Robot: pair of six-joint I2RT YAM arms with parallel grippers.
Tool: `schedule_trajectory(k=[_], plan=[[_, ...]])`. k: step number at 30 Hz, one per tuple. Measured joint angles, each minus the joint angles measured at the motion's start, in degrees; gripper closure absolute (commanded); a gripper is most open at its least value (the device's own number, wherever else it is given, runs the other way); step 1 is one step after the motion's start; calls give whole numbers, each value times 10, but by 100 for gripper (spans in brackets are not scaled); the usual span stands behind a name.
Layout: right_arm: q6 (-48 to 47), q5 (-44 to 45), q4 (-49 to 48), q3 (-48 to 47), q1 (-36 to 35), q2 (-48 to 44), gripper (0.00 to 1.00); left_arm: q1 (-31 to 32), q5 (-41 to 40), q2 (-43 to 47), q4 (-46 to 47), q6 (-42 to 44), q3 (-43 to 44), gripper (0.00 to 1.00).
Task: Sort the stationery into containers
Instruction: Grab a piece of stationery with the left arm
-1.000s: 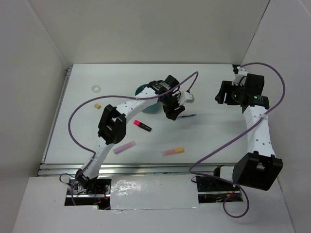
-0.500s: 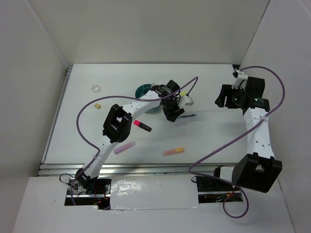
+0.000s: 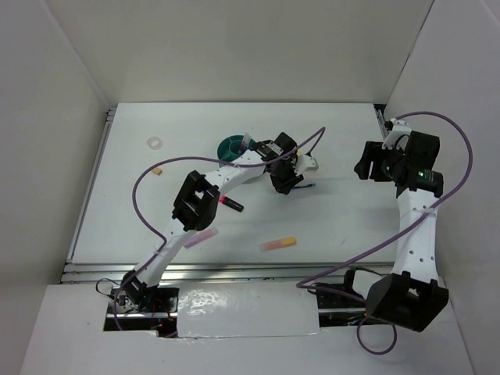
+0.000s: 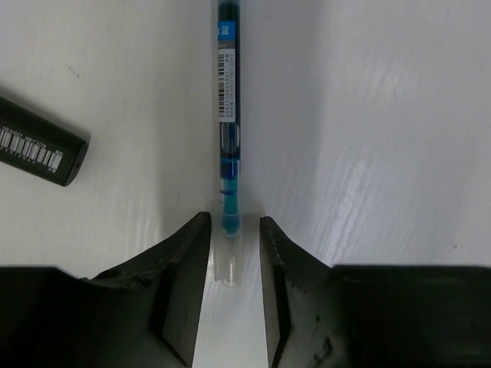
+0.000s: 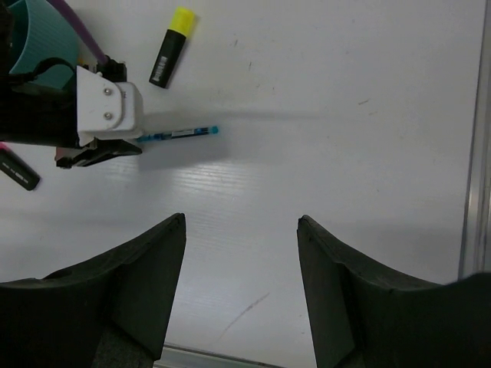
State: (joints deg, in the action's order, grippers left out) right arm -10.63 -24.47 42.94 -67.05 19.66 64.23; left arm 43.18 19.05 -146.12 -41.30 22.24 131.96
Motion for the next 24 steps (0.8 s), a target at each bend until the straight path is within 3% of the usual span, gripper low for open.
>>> schedule_trajectory(k=[3,5,6,8,12,17,24], plan=[[-4,-1,4,0,1,-20,34,7,-2,-2,7,-2,1,65],[-8,-3,5,0,1,-30,34,12,-3,-2,10,-3,1,76],[-9,-4,5,0,1,-33,34,15,-3,-2,11,-3,0,89],[-13,-8,5,0,1,-38,35,21,-3,-2,15,-9,-2,99],[-27,-16,8,0,1,-56,37,26,11,16,40,-49,-37,100],[-50,-25,8,0,1,-103,37,16,43,100,66,-160,-142,100],[-90,-41,0,0,-26,-177,36,-17,-53,390,151,-412,-300,100]])
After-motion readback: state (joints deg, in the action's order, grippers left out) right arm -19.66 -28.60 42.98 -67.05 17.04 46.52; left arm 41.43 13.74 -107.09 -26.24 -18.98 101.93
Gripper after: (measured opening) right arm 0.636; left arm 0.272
